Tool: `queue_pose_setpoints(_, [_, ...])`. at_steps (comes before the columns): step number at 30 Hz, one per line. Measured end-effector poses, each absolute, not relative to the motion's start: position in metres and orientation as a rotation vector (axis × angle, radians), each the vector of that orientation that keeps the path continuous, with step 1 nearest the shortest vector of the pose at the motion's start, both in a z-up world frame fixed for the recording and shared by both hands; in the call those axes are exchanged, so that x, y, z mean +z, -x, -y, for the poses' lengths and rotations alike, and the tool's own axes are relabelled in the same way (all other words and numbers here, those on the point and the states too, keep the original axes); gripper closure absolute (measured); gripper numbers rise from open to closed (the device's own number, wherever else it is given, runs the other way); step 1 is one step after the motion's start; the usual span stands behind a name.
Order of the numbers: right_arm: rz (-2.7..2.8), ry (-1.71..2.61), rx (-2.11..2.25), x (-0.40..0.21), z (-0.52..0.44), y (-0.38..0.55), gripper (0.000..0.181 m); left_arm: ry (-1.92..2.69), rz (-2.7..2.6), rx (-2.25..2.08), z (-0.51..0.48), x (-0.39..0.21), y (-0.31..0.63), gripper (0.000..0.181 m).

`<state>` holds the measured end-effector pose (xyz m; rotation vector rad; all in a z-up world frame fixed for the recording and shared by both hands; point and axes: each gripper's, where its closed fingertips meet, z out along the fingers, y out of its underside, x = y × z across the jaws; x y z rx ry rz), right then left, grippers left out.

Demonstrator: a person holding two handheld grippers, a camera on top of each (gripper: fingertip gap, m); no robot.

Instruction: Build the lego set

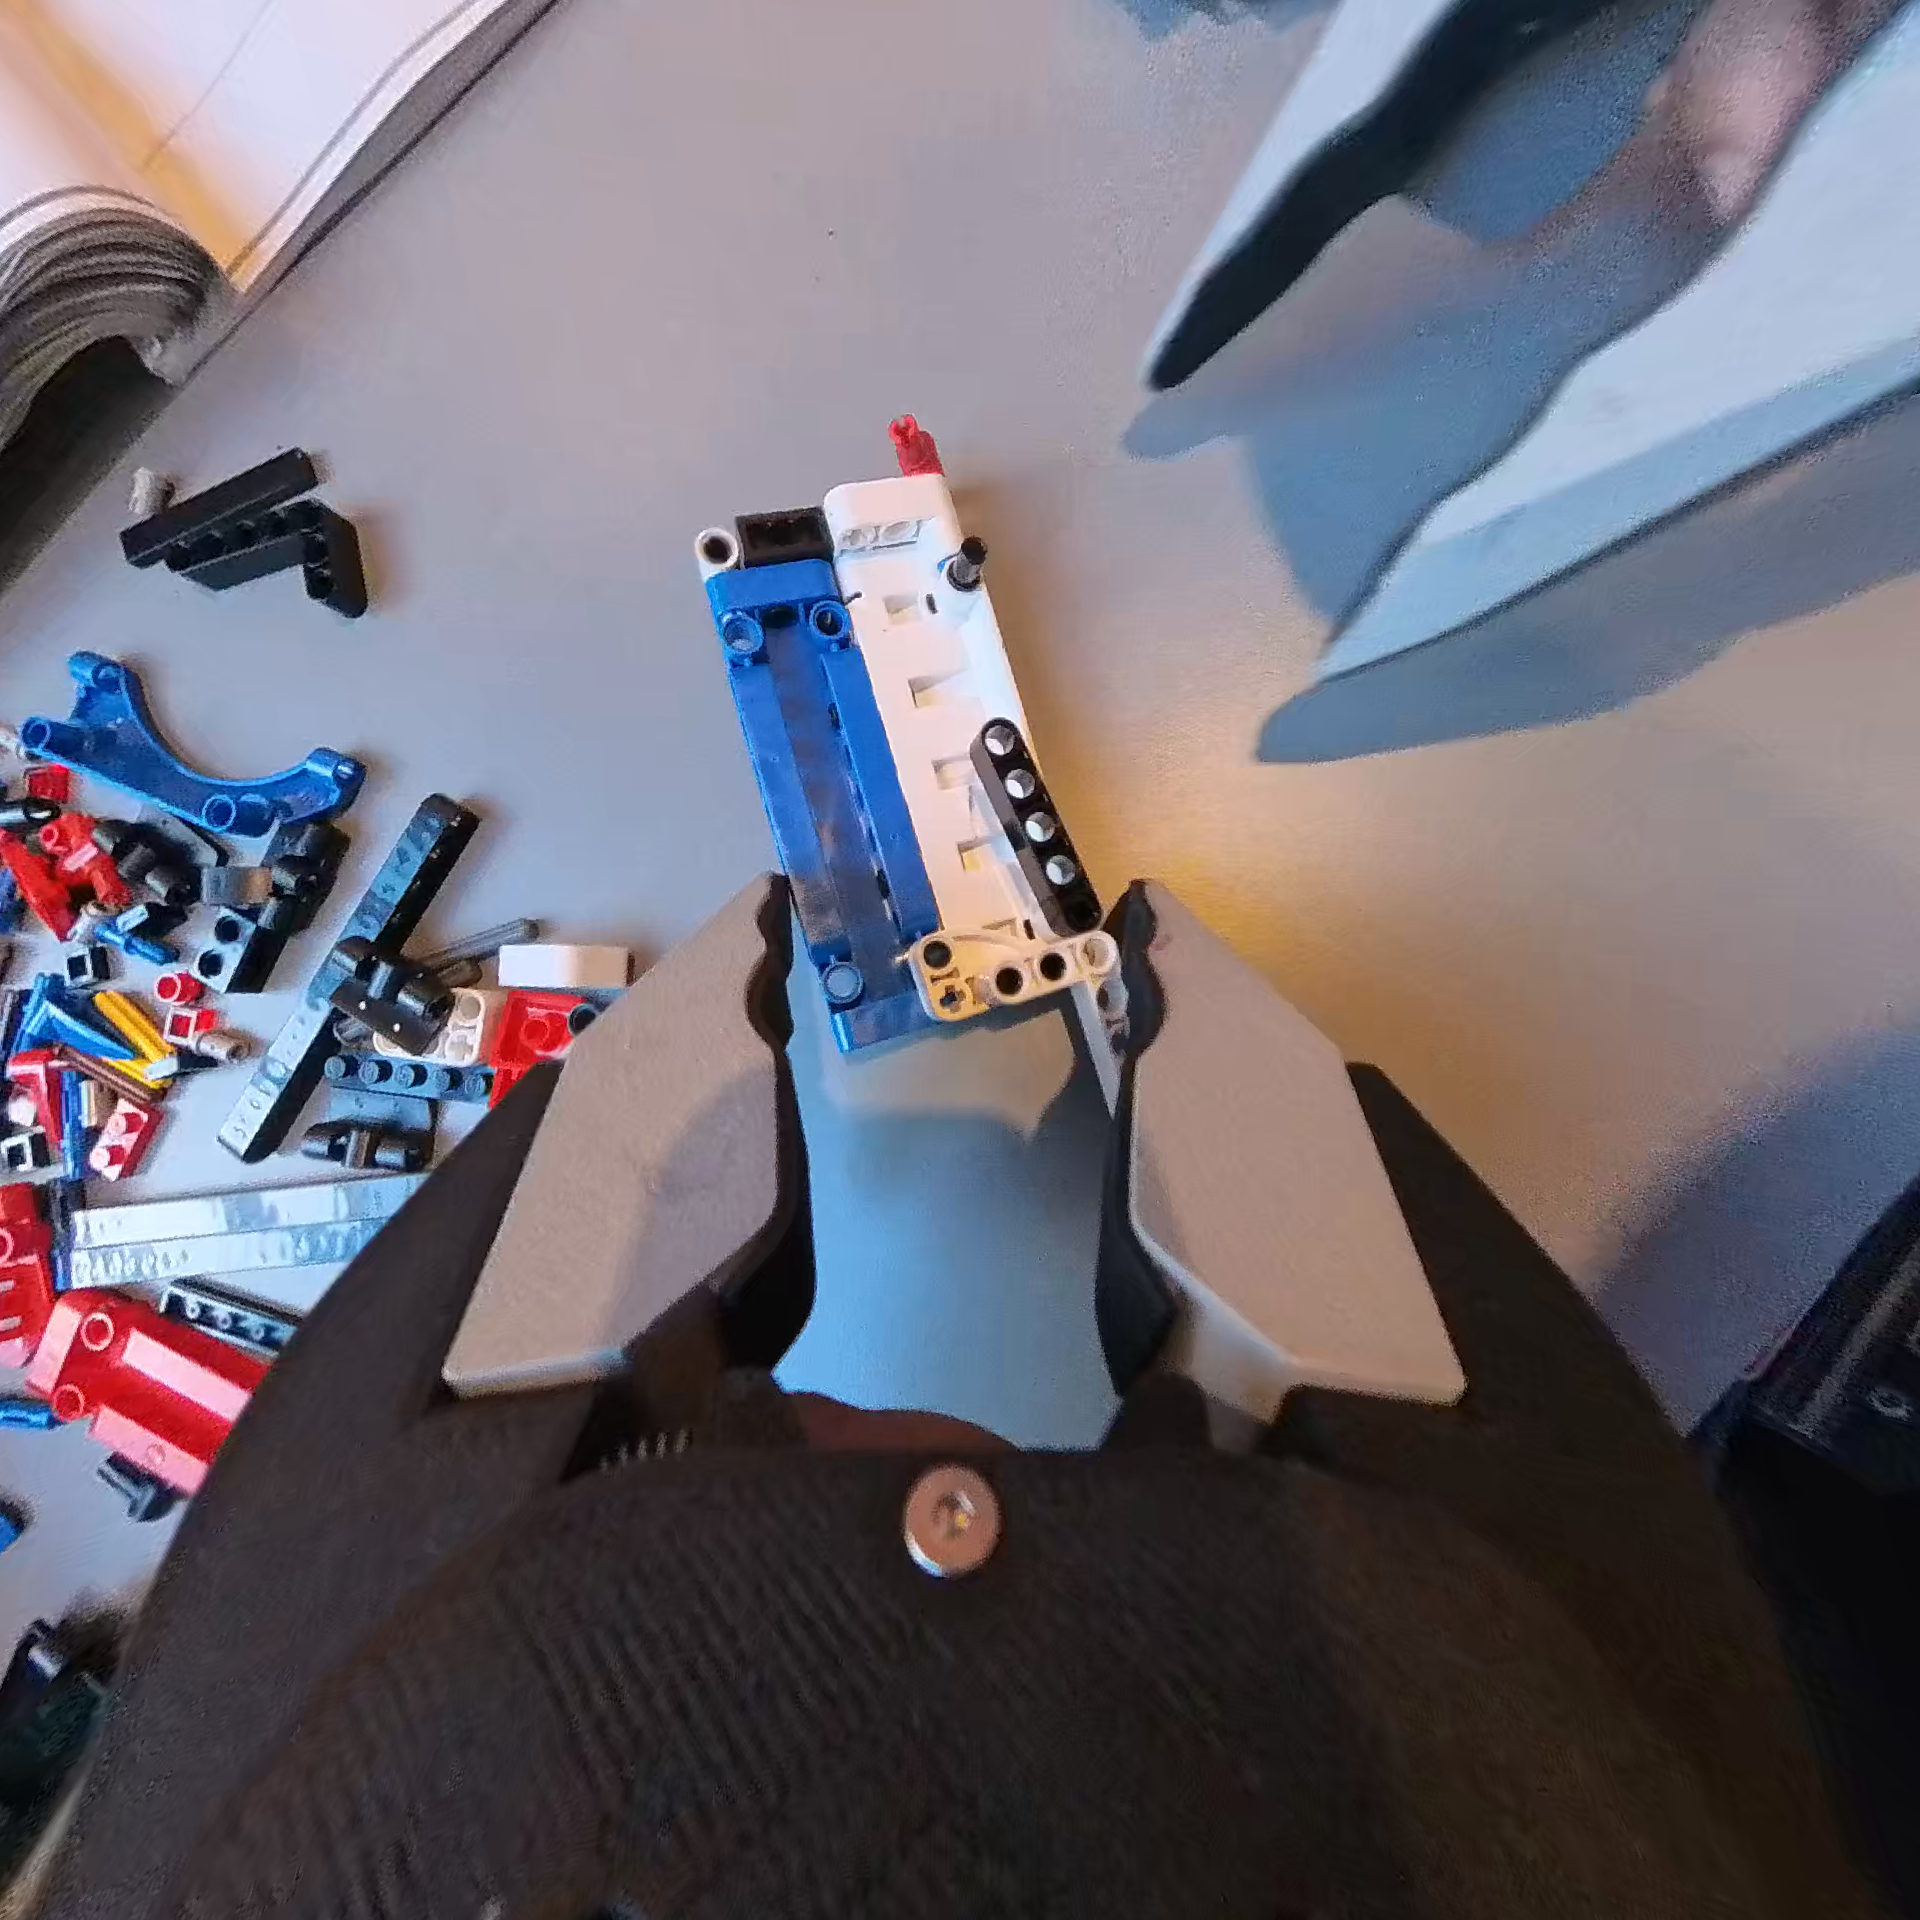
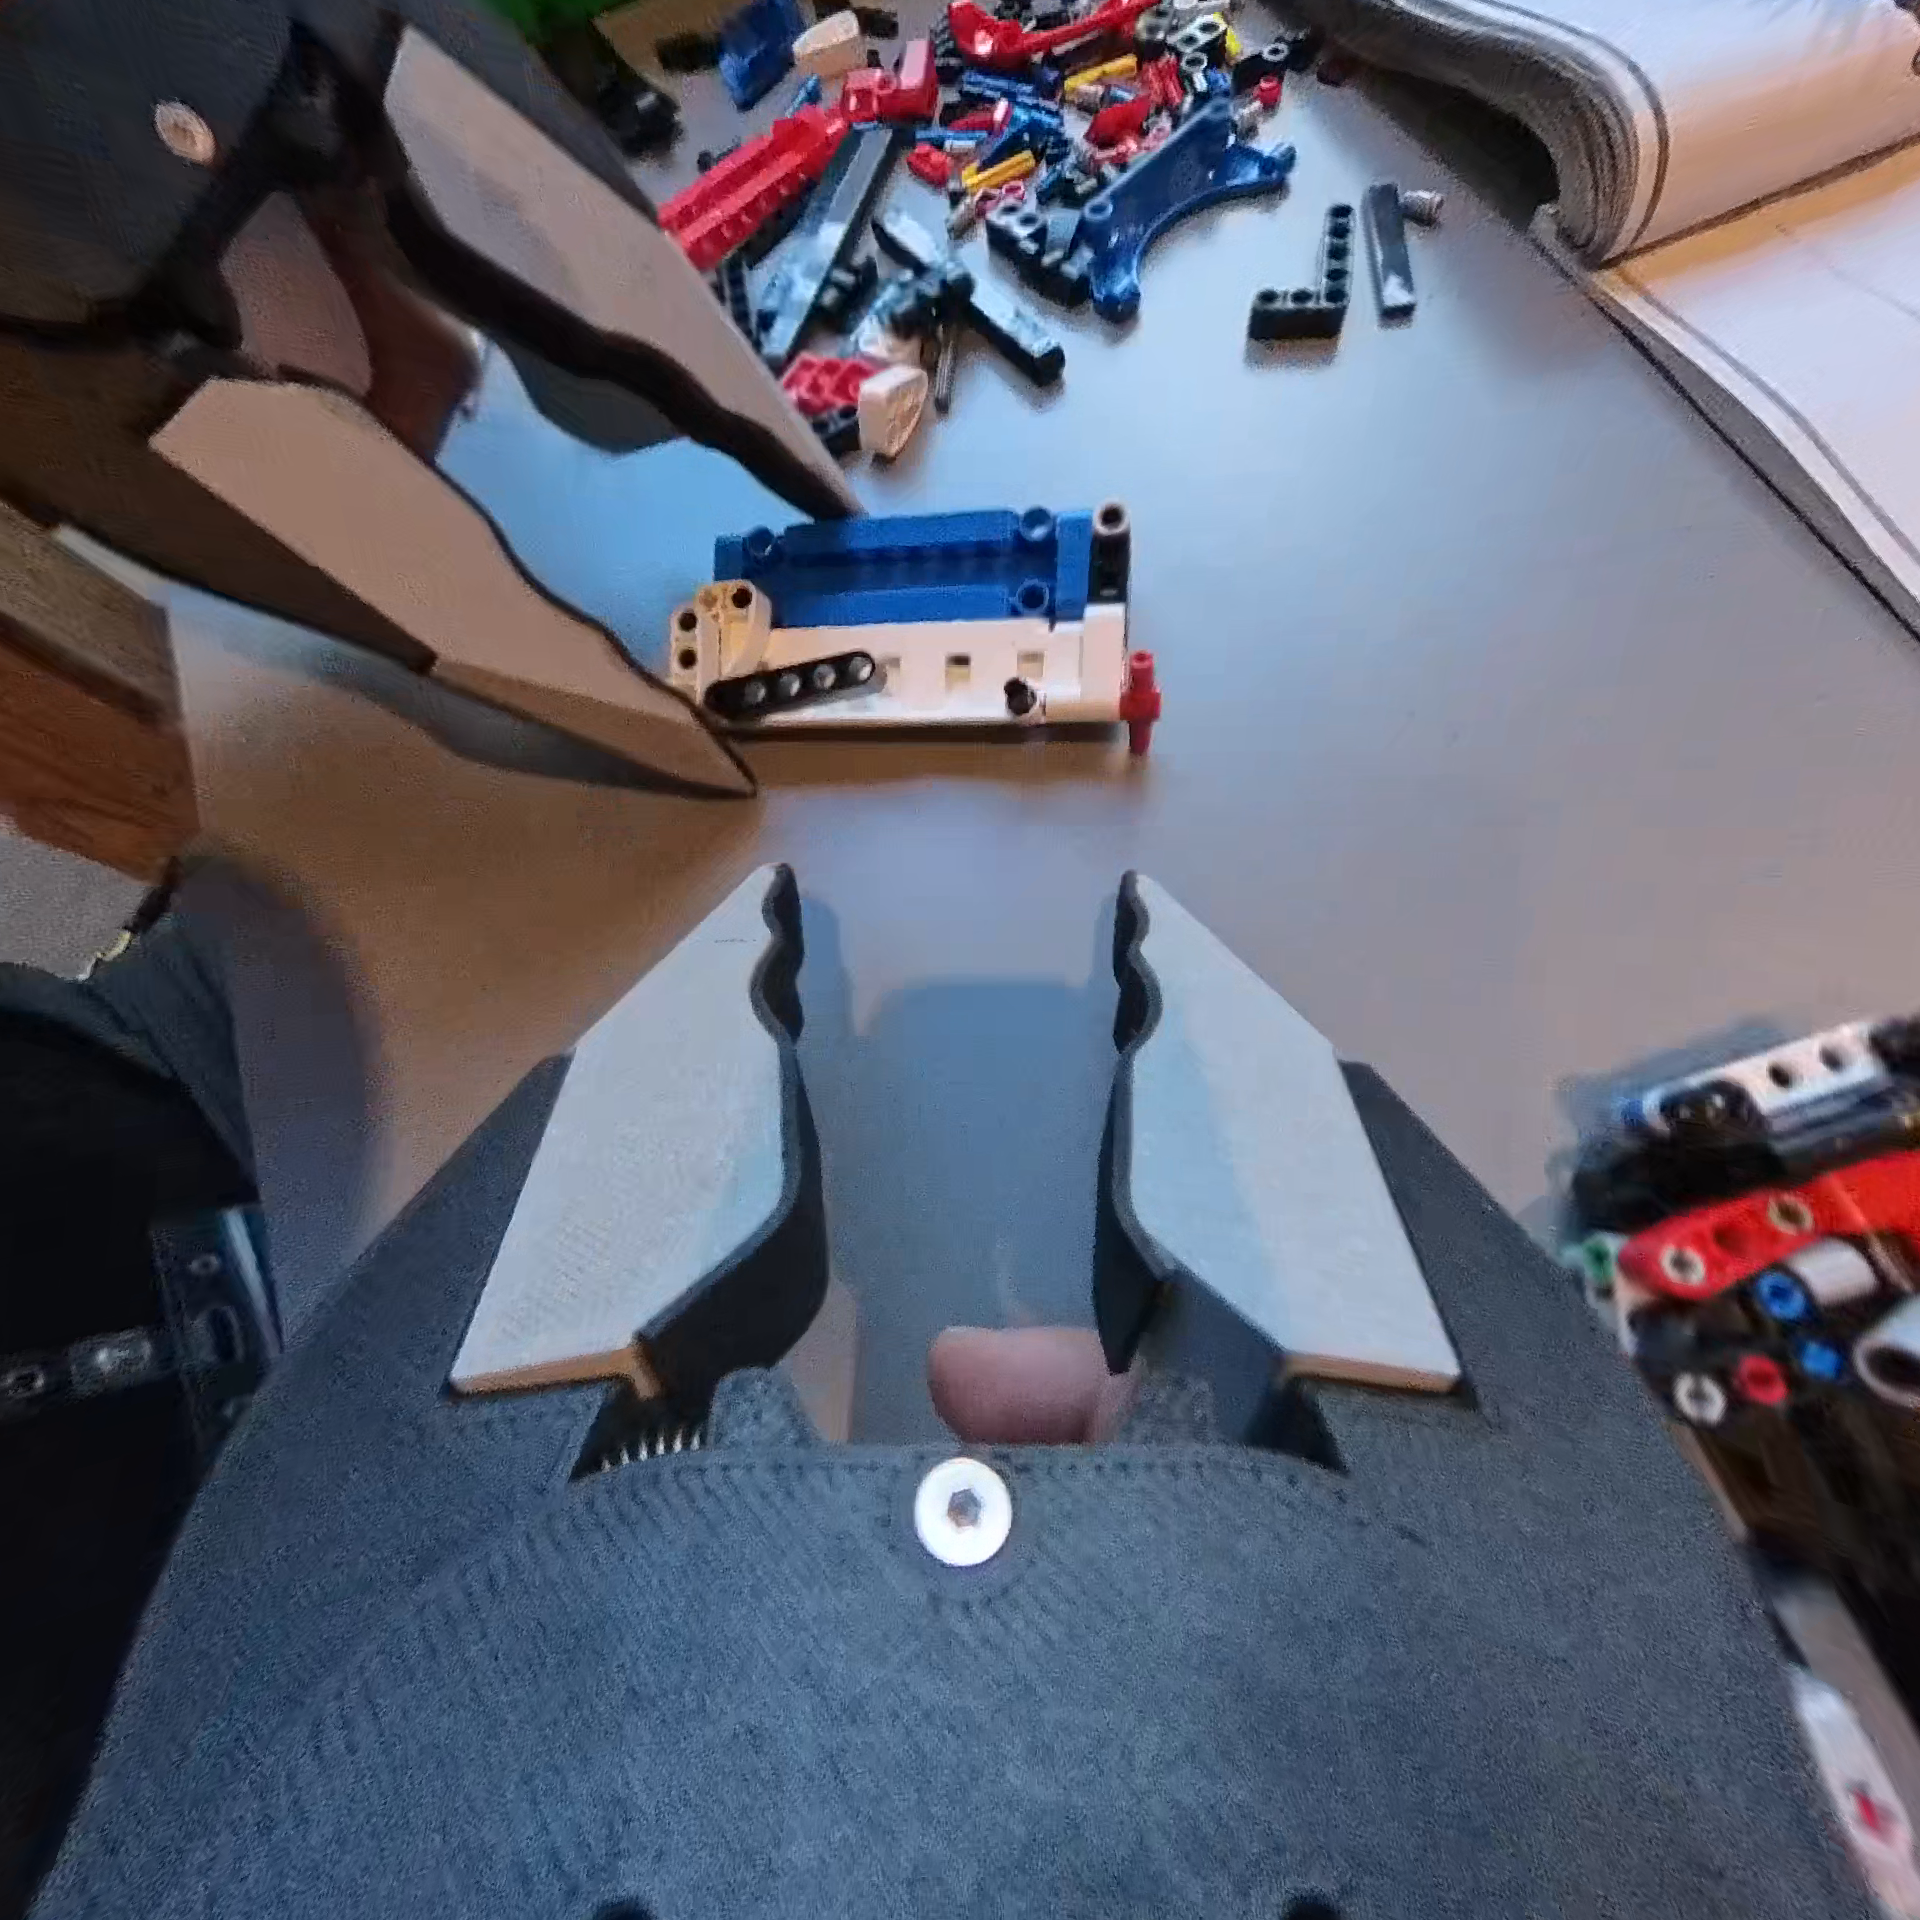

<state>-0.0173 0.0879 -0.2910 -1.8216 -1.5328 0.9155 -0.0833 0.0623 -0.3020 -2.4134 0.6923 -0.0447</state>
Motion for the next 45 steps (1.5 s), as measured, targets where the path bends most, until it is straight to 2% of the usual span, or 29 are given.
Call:
queue_pose_setpoints(5, [1.547,1.780,0.768,-0.294,-0.082,-0.026,0.125,2.458,-0.740,-0.203,-0.056,-0.303,0.067,0.120])
queue_pose_setpoints(11, [1.594,1.537,0.571,-0.281,-0.076,-0.044,0.123,2.465,-0.583,-1.204,-0.021,-0.277,0.013,0.122])
queue_pose_setpoints(17, [1.754,1.248,0.467,-0.270,-0.062,-0.028,0.128,2.381,-0.557,-1.825,-0.003,-0.262,-0.005,0.125])
queue_pose_setpoints(19, [1.817,1.222,0.550,-0.268,-0.049,-0.027,0.138,2.401,-0.591,-1.910,0.001,-0.264,-0.009,0.125])
queue_pose_setpoints(21, [1.860,1.203,0.600,-0.270,-0.041,-0.029,0.159,2.437,-0.633,-1.894,0.001,-0.269,-0.014,0.126])
queue_pose_setpoints(24, [1.866,1.237,0.673,-0.270,-0.037,-0.036,0.160,2.465,-0.716,-1.831,0.000,-0.275,-0.019,0.128])
queue_pose_setpoints(28, [1.838,1.325,0.743,-0.271,-0.037,-0.050,0.171,2.421,-0.750,-1.651,-0.015,-0.272,-0.019,0.126])
queue_pose_setpoints(36, [1.765,1.414,0.705,-0.272,-0.047,-0.058,0.172,2.332,-0.756,-1.302,-0.026,-0.259,-0.008,0.121])
queue_pose_setpoints(39, [1.733,1.465,0.720,-0.271,-0.051,-0.058,0.172,2.212,-0.747,-1.067,-0.032,-0.244,-0.009,0.114])
queue_pose_setpoints(42, [1.727,1.510,0.720,-0.270,-0.055,-0.061,0.173,2.213,-0.930,-0.656,-0.032,-0.263,-0.008,0.108])
queue_pose_setpoints(45, [1.727,1.567,0.733,-0.270,-0.057,-0.064,0.173,2.114,-1.098,-0.305,-0.045,-0.277,-0.008,0.123])
